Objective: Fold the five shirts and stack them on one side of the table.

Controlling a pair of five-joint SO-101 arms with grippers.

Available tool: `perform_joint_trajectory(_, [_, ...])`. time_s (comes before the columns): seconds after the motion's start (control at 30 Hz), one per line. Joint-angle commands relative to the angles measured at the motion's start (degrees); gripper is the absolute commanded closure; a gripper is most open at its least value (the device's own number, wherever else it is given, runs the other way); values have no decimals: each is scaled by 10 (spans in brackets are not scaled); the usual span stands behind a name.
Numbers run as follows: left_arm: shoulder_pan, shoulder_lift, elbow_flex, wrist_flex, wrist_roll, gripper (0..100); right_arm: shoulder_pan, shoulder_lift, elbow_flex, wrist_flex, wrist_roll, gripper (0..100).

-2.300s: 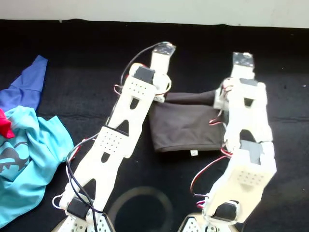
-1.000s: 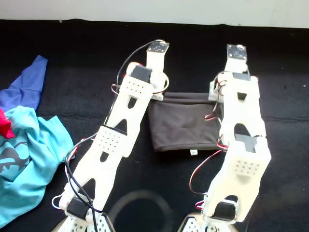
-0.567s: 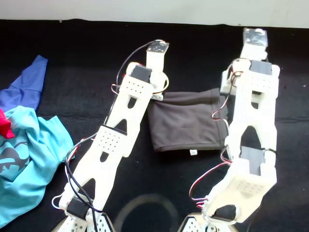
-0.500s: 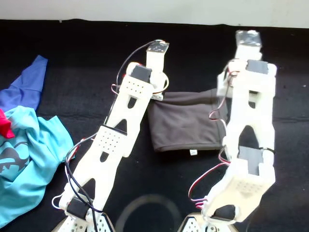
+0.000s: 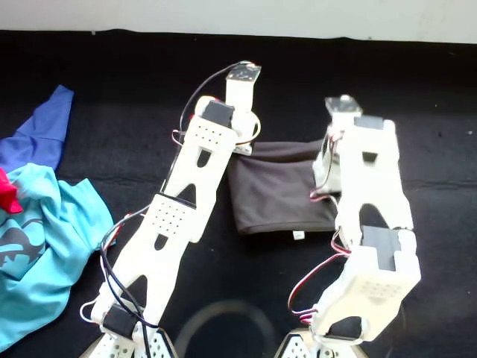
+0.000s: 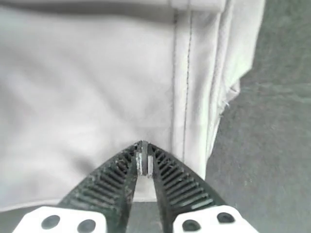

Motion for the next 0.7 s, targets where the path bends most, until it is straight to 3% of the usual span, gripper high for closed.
perform_joint_trajectory(0.0, [-15,-2,-13,-2,4,991,36,-35,82,-53,23,992])
perform_joint_trajectory(0.27, [-17,-4,-13,1,5,990,104,-51,116,-53,46,992])
perform_joint_trajectory(0.53, [-36,-57,-13,18,6,989,105,-223,109,-51,46,988])
perform_joint_trajectory(0.67, [-59,-92,-12,22,6,944,87,-255,72,-47,43,899])
